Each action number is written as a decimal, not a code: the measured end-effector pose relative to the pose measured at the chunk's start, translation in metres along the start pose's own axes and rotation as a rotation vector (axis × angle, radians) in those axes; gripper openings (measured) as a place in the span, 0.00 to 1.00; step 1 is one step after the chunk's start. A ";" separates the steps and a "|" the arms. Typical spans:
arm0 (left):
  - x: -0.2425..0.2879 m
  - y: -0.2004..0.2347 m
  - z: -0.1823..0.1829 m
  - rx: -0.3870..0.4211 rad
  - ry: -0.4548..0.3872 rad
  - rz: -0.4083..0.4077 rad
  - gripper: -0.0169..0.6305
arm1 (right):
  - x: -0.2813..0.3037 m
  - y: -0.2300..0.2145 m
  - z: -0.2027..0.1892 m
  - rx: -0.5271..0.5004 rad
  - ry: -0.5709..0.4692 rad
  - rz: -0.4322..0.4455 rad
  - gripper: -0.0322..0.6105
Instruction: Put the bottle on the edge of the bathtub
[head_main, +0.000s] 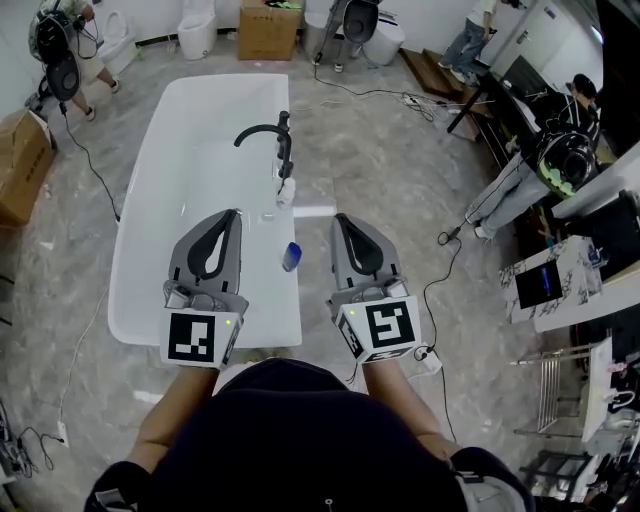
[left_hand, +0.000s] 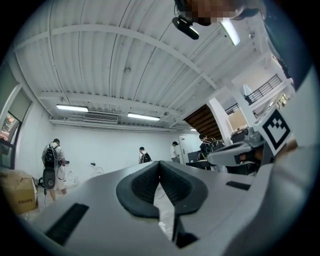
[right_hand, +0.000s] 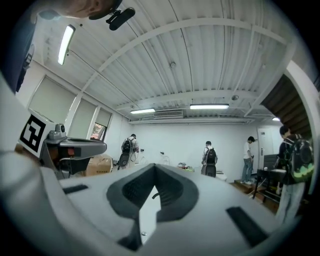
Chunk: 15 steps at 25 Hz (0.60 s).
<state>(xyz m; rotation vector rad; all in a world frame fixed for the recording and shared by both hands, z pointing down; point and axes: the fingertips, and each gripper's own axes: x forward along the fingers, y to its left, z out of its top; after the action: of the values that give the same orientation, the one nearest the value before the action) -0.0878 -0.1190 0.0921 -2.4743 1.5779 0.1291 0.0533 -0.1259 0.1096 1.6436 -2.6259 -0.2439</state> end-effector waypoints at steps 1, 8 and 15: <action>-0.001 0.000 0.002 0.007 0.004 0.005 0.03 | -0.001 0.000 0.002 -0.002 -0.003 0.003 0.05; -0.005 -0.006 0.004 0.018 0.011 0.028 0.03 | -0.010 -0.004 0.004 0.001 -0.014 0.019 0.05; 0.000 -0.019 0.002 0.034 -0.006 0.037 0.03 | -0.015 -0.015 -0.003 -0.015 -0.024 0.034 0.05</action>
<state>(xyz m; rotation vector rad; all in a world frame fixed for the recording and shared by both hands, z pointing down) -0.0700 -0.1109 0.0921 -2.4172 1.6109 0.1143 0.0732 -0.1192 0.1109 1.6000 -2.6602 -0.2824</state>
